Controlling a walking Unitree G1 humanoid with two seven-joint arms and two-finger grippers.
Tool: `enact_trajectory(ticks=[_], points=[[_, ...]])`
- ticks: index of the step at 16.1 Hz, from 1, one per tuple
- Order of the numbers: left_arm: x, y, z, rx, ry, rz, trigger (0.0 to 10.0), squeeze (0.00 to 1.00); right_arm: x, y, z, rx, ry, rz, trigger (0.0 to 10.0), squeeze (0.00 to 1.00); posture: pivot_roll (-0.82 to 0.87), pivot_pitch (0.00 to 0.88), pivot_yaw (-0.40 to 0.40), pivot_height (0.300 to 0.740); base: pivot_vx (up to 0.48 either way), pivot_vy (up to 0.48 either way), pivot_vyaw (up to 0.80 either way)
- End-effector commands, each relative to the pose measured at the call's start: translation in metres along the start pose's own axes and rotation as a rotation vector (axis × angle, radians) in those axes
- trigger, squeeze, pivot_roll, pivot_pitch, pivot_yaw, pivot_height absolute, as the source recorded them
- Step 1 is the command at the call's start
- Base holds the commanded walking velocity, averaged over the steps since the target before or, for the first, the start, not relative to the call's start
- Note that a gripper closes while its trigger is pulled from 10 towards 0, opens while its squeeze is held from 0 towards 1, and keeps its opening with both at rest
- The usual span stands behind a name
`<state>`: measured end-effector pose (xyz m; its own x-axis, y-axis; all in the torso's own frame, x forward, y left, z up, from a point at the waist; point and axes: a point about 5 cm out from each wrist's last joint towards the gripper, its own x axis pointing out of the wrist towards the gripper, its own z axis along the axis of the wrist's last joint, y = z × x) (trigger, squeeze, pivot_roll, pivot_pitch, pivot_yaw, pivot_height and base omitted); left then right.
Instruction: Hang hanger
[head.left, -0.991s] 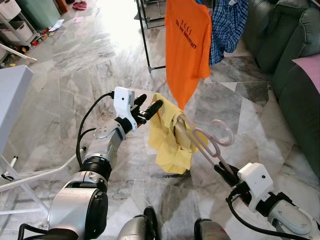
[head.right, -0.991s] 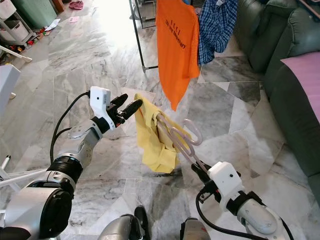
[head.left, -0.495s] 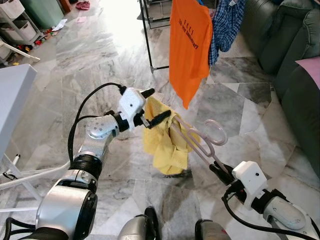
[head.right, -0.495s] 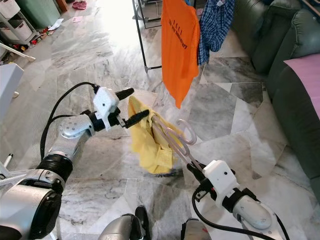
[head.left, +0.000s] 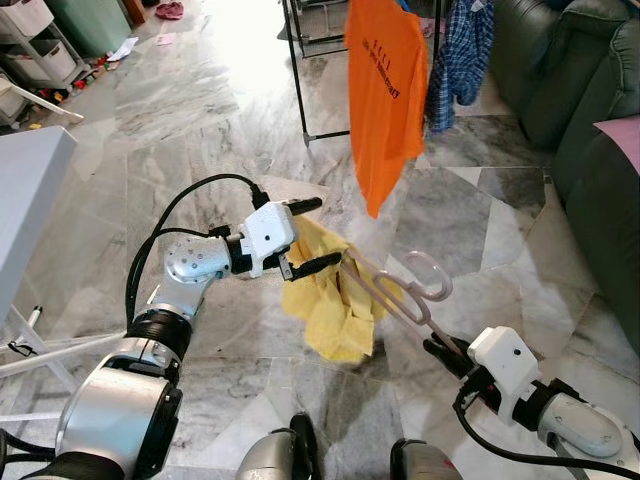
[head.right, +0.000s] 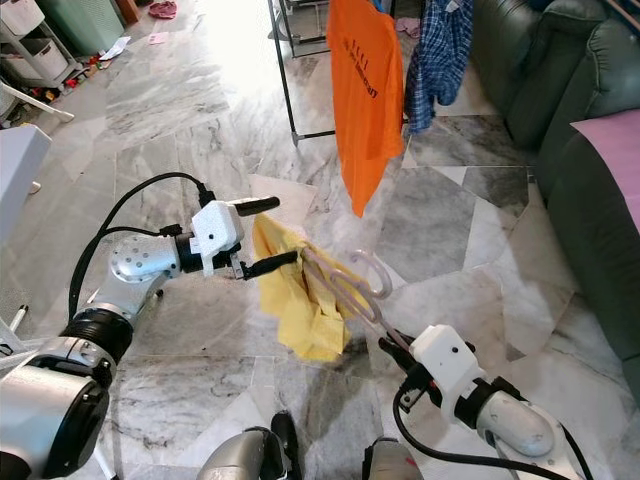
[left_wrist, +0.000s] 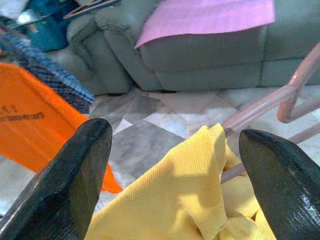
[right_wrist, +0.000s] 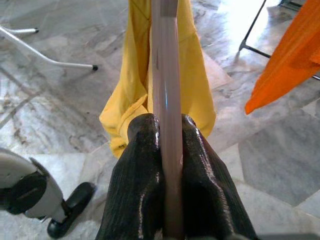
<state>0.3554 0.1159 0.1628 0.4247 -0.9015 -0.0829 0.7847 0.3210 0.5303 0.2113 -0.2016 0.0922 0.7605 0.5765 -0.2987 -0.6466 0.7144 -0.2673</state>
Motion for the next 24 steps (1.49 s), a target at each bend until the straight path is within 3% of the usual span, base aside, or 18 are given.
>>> enact_trajectory(ticks=[1,5,8,13,18,19,24], points=[[-0.007,0.003,-0.002,0.026,0.033,-0.039,10.0,0.00,-0.001,0.004,0.005,-0.005,-0.035,0.034,10.0,0.00,-0.26,0.214,0.149,0.740,0.000,0.000,0.00],[-0.016,-0.006,-0.012,0.091,0.122,-0.163,10.0,0.00,-0.005,0.009,0.006,-0.003,-0.029,0.091,10.0,0.00,-0.26,0.218,0.152,0.740,0.000,0.000,0.00],[-0.021,-0.015,-0.021,0.109,0.176,-0.223,9.2,0.00,-0.010,0.008,0.008,-0.006,-0.026,0.099,10.0,0.00,-0.27,0.221,0.153,0.740,0.000,0.000,0.00],[-0.018,-0.021,-0.027,0.122,0.230,-0.218,10.0,0.00,-0.012,0.019,0.014,0.010,-0.023,0.184,10.0,0.00,-0.27,0.224,0.152,0.740,0.000,0.000,0.00],[-0.015,-0.026,-0.030,0.138,0.260,-0.255,9.8,0.00,-0.020,0.024,0.015,0.002,0.015,0.265,10.0,0.00,-0.28,0.221,0.152,0.740,0.000,0.000,0.00],[-0.016,-0.028,-0.033,0.129,0.273,-0.282,0.0,0.00,-0.022,0.022,0.015,-0.022,0.033,0.273,10.0,0.00,-0.28,0.222,0.152,0.740,0.000,0.000,0.00],[-0.026,-0.043,-0.044,0.054,0.324,-0.405,0.0,0.00,-0.031,0.005,0.014,-0.151,0.106,0.286,10.0,0.00,-0.28,0.222,0.149,0.740,0.000,0.000,0.00]])
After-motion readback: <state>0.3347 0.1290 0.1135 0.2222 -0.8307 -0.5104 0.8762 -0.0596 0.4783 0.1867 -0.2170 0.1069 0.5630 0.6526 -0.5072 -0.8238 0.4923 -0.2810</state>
